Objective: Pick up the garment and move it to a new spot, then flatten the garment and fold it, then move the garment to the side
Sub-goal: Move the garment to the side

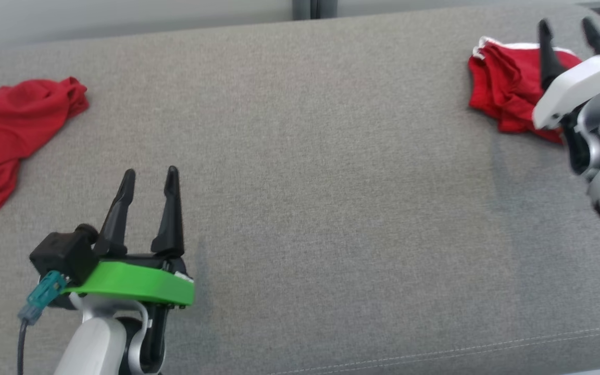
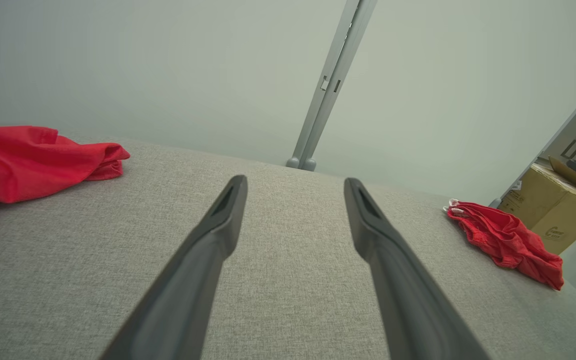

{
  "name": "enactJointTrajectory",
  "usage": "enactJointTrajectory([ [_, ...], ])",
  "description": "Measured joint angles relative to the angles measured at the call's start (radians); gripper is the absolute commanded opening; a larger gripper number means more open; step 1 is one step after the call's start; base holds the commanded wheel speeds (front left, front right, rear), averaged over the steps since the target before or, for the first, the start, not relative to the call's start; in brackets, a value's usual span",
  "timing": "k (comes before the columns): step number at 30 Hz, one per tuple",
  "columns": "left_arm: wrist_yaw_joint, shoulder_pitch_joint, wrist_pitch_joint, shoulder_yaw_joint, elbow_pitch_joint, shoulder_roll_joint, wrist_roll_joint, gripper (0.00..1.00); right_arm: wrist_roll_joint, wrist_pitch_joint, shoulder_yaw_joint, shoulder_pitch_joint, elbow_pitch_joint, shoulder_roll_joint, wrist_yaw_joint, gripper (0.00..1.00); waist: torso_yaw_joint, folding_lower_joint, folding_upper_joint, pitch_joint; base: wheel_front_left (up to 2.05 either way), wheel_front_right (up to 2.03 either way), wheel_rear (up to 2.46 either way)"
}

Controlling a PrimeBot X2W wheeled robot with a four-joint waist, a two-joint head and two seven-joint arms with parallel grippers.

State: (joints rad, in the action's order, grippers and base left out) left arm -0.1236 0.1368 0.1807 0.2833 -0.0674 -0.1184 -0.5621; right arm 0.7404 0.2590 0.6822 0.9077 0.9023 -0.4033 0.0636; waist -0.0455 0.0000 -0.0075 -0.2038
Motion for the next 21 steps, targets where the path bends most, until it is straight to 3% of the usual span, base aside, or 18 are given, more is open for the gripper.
enactJointTrajectory([
  [3, 0.000, -0.019, 0.007, -0.024, 0.015, 0.001, -0.008, 1.00, 0.005, 0.000, -0.008, -0.037, -0.028, 0.030, 0.000, 1.00, -0.007, 0.0000, 0.0000, 0.024, 0.00, 0.00, 0.00],
  [8, 0.000, -0.069, 0.010, -0.051, 0.048, 0.002, -0.017, 1.00, -0.004, -0.002, -0.049, -0.107, -0.177, 0.093, 0.017, 1.00, -0.024, 0.0000, 0.0000, 0.075, 0.00, 0.00, 0.00],
  [21, 0.000, -0.145, 0.032, -0.100, 0.094, 0.004, 0.035, 1.00, -0.112, -0.002, -0.141, -0.407, -0.424, 0.176, 0.057, 1.00, -0.029, 0.0000, 0.0000, 0.150, 0.00, 0.00, 0.00],
])
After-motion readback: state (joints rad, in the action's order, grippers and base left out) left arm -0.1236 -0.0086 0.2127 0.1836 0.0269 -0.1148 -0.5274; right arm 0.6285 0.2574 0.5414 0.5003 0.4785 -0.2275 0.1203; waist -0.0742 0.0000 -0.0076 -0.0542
